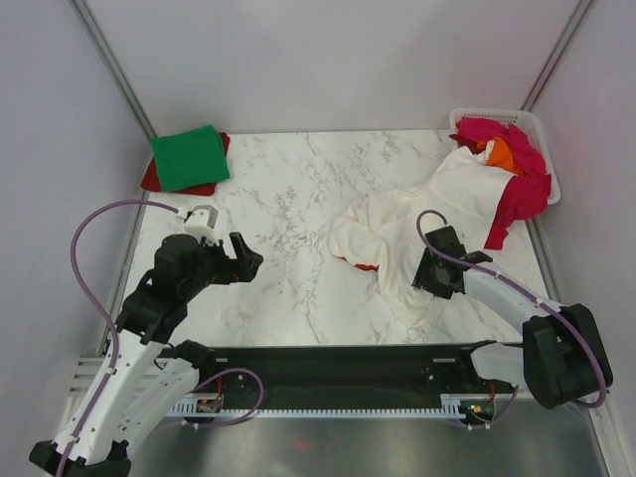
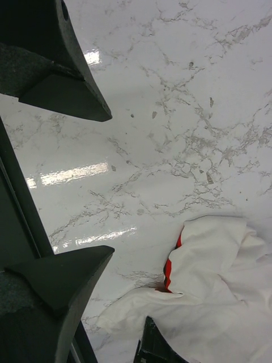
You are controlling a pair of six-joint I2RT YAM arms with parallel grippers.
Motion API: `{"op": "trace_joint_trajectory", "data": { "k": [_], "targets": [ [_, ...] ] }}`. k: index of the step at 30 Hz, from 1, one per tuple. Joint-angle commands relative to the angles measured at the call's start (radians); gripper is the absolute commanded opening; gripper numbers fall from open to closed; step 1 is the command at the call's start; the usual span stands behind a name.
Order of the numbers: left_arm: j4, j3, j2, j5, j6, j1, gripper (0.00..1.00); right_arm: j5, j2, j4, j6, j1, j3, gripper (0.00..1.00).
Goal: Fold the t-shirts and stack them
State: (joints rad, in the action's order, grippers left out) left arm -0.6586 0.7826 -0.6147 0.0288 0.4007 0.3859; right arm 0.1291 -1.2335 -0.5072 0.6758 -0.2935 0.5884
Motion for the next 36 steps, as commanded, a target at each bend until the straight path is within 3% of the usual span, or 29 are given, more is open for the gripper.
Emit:
{"op": "trace_joint_trajectory", "data": {
  "k": [1, 4, 7, 11, 13, 14, 15, 17, 18, 21, 22, 23, 25, 26, 32, 35, 36],
  "targets": [
    [-0.003, 0.03, 0.012, 0.005, -0.022, -0.002, 0.98, -0.011, -0.001, 0.036, 0.024, -0.018, -0.001, 0.5],
    [-0.003, 0.032, 0.015, 0.006, -0.022, -0.001, 0.98, 0.012, 0.012, -0.002, 0.024, -0.039, 0.056, 0.13],
    [-0.006, 0.032, 0.027, 0.005, -0.022, -0.001, 0.98, 0.085, 0.006, -0.085, 0.019, -0.102, 0.18, 0.0],
    [-0.003, 0.032, 0.05, -0.003, -0.022, -0.001, 0.98, 0.222, -0.085, -0.215, 0.036, -0.316, 0.44, 0.0],
    [-0.004, 0.032, 0.061, -0.009, -0.02, -0.001, 0.97, 0.276, -0.159, -0.295, 0.039, -0.415, 0.688, 0.0],
    [-0.003, 0.032, 0.075, -0.012, -0.02, -0.001, 0.98, 0.288, -0.26, -0.319, 0.036, -0.52, 0.788, 0.0],
    [-0.004, 0.032, 0.079, -0.016, -0.02, -0.001, 0.98, 0.306, -0.318, -0.348, 0.025, -0.573, 1.0, 0.0],
    [-0.007, 0.033, 0.096, -0.026, -0.019, -0.002, 0.98, 0.326, -0.512, -0.439, 0.007, -0.695, 1.224, 0.0],
    [-0.009, 0.033, 0.111, -0.026, -0.019, -0.002, 0.98, 0.319, -0.577, -0.467, -0.01, -0.725, 1.421, 0.0],
    [-0.018, 0.033, 0.145, -0.076, -0.014, -0.002, 0.98, 0.277, -0.768, -0.522, -0.013, -0.771, 1.633, 0.0],
    [-0.019, 0.033, 0.15, -0.084, -0.011, -0.002, 0.98, 0.271, -0.794, -0.521, -0.009, -0.77, 1.636, 0.09],
    [-0.03, 0.035, 0.17, -0.099, -0.008, -0.002, 0.98, 0.273, -0.831, -0.502, -0.001, -0.768, 1.575, 0.65],
    [-0.032, 0.035, 0.174, -0.105, -0.005, -0.002, 0.98, 0.283, -0.833, -0.496, 0.002, -0.768, 1.533, 0.94],
    [-0.03, 0.033, 0.179, -0.109, -0.005, -0.001, 0.98, 0.291, -0.828, -0.495, 0.004, -0.768, 1.513, 0.98],
    [-0.032, 0.038, 0.129, -0.101, -0.005, -0.002, 0.97, 0.401, -0.675, -0.472, -0.022, -0.687, 1.311, 0.98],
    [-0.032, 0.04, 0.11, -0.099, -0.005, -0.002, 0.97, 0.382, -0.517, -0.397, -0.059, -0.505, 1.092, 0.98],
    [-0.032, 0.04, 0.109, -0.099, -0.005, -0.002, 0.97, 0.362, -0.442, -0.346, -0.071, -0.381, 1.035, 0.98]
  ]
}}
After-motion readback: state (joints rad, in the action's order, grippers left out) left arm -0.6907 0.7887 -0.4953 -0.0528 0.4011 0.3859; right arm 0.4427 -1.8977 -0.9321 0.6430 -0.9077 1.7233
